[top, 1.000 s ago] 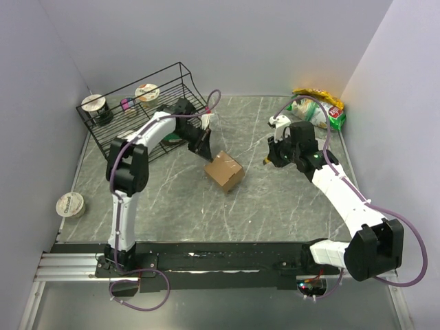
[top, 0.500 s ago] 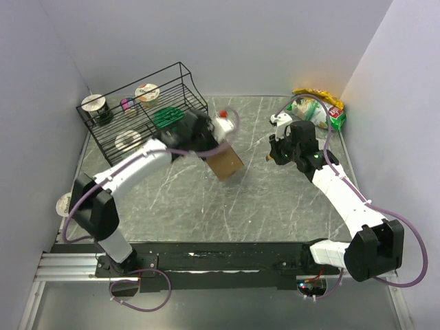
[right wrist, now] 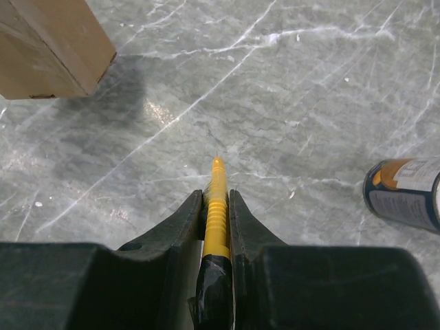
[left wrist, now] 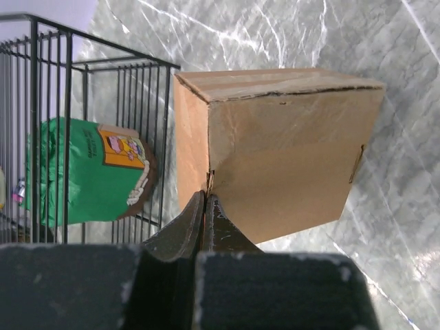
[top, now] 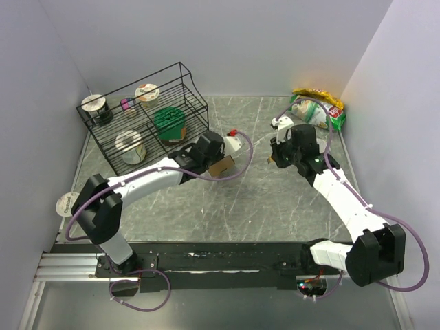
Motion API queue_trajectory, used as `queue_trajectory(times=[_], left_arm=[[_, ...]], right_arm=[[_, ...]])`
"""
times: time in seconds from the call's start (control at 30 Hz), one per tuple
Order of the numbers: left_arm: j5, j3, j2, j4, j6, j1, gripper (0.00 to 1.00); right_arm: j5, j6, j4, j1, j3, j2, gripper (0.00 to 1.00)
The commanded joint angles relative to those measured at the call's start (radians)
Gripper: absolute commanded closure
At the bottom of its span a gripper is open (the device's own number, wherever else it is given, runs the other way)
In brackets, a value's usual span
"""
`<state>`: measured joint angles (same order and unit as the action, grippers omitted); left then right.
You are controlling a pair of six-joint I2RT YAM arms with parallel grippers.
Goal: Unpack the express box
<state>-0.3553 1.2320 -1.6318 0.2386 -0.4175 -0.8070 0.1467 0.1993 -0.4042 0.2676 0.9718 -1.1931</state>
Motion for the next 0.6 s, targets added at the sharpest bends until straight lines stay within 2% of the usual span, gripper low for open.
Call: queue_trajectory(times=[0.0,0.17,0.57], left_arm=[[-0.108,-0.038,0.012,-0.122,-0.055,-0.043,0.99],[-0.157,-0.118,-0.005,-0.185,-0.133,-0.092,0.99],[-0.301,-0.184,-0.043,-0.312,-0.277,-0.227,0.99]], right_arm=[[-0.013,-0.003,0.053,-0.007,-0.013,0.017,1.0],[-0.018,-0.006,0.085,-0.007,-0.015,-0.005,1.0],[-0.016,-0.014,0.123,-0.018,-0.039,0.004,1.0]])
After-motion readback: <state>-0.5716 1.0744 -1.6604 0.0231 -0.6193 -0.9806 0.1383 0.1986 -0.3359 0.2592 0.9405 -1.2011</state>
